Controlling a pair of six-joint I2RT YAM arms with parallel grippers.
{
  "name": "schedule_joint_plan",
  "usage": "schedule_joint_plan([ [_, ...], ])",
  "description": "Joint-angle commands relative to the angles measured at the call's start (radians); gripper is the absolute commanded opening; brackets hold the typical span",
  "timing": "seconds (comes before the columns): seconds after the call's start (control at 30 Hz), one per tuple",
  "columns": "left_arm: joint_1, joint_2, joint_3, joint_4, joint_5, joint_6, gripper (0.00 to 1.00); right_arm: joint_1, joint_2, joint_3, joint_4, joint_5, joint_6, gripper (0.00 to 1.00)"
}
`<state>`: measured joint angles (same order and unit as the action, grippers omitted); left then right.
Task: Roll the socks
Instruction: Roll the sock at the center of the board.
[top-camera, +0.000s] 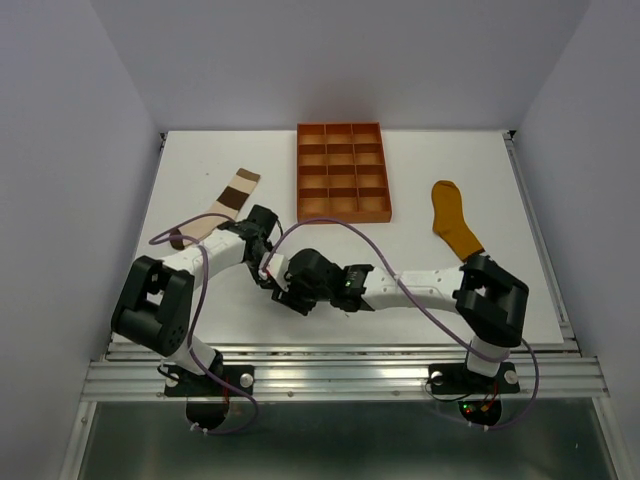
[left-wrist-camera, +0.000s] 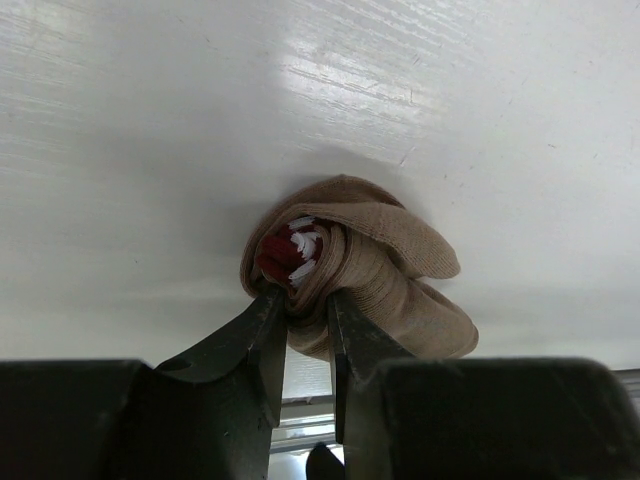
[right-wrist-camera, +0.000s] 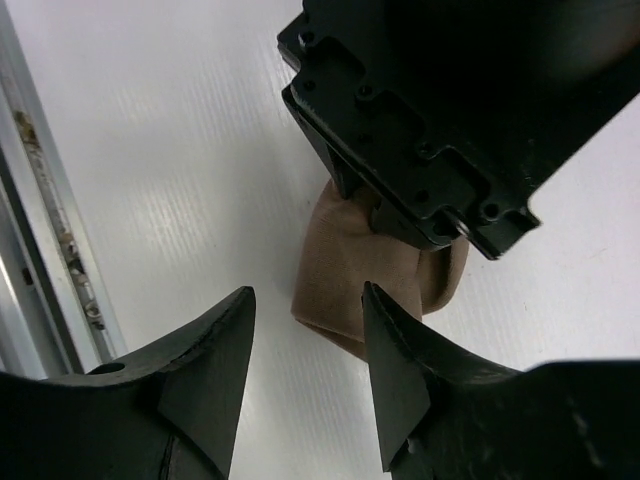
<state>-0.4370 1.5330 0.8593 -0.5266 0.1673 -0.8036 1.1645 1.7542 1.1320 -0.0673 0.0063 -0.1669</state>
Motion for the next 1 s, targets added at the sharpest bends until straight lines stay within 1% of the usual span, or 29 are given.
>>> schedule_joint_plan([
  [0.0, -0.009, 0.073, -0.049, -0.069, -0.037, 0.034, 0.25, 0.027, 0.03, 0.037, 0.04, 0.107, -0.065, 0.54],
  [0.2, -0.009, 0.099, -0.039, -0.085, -0.028, 0.046, 0.25, 0.076, 0.071, 0.041, 0.041, 0.195, -0.095, 0.53],
  [0.53, -0.009, 0.104, -0.032, -0.098, -0.02, 0.058, 0.25, 0.118, 0.16, 0.072, 0.015, 0.365, -0.137, 0.54],
  [0.67, -0.011, 0.105, -0.032, -0.099, -0.015, 0.064, 0.25, 0.118, 0.176, 0.077, 0.014, 0.457, -0.148, 0.55],
  [0.97, -0.009, 0.115, -0.017, -0.118, -0.023, 0.078, 0.25, 0.127, 0.206, 0.078, 0.009, 0.567, -0.186, 0.55],
])
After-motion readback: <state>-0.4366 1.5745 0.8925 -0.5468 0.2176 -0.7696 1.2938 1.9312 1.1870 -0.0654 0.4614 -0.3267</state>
